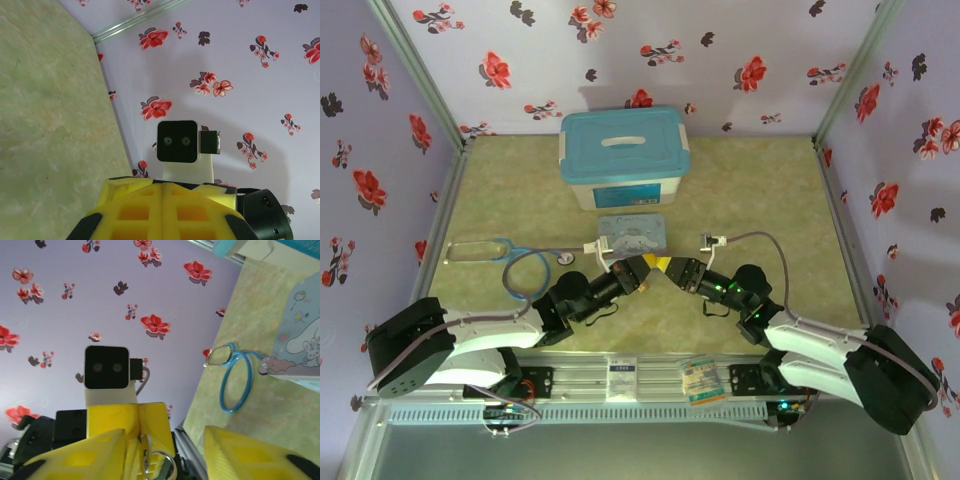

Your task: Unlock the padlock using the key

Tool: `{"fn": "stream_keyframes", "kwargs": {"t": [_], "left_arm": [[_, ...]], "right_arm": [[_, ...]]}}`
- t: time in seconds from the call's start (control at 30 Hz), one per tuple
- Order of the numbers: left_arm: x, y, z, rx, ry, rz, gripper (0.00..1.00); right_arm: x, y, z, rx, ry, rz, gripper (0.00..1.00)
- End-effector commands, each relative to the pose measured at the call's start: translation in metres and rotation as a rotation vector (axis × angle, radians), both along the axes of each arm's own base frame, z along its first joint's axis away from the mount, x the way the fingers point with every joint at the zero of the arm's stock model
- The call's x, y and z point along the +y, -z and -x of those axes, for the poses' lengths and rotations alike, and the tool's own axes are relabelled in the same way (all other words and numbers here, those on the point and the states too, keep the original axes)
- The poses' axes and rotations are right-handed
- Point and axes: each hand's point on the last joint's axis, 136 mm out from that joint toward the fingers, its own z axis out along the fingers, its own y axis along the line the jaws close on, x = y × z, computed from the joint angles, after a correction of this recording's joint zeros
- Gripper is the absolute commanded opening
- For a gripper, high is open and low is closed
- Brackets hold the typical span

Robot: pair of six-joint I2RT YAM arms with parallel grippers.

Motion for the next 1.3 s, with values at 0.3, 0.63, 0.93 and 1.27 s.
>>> {"fn": "stream_keyframes", "kwargs": {"t": [0.3, 0.63, 0.93, 1.27], "left_arm": [[-0.002, -0.001, 0.003, 0.0, 0.019, 0.017, 0.0], [-0.001, 0.003, 0.002, 0.013, 0.011, 0.018, 0.0], [-0.003, 0.011, -0.001, 0.022, 0.006, 0.011, 0.01], [0.034, 0.033, -0.021, 0.05, -0.176, -0.161, 1.0]], "right_arm": [[-0.003, -0.014, 0.004, -0.036, -0.012, -0.052, 0.25], [-0.006, -0.015, 0.004, -0.043, 0.001, -0.054, 0.09], [-0.011, -0.01, 0.005, -0.036, 0.023, -0.027, 0.0], [-0.029, 0.025, -0.005, 0.016, 0.145, 0.115, 0.0]]}}
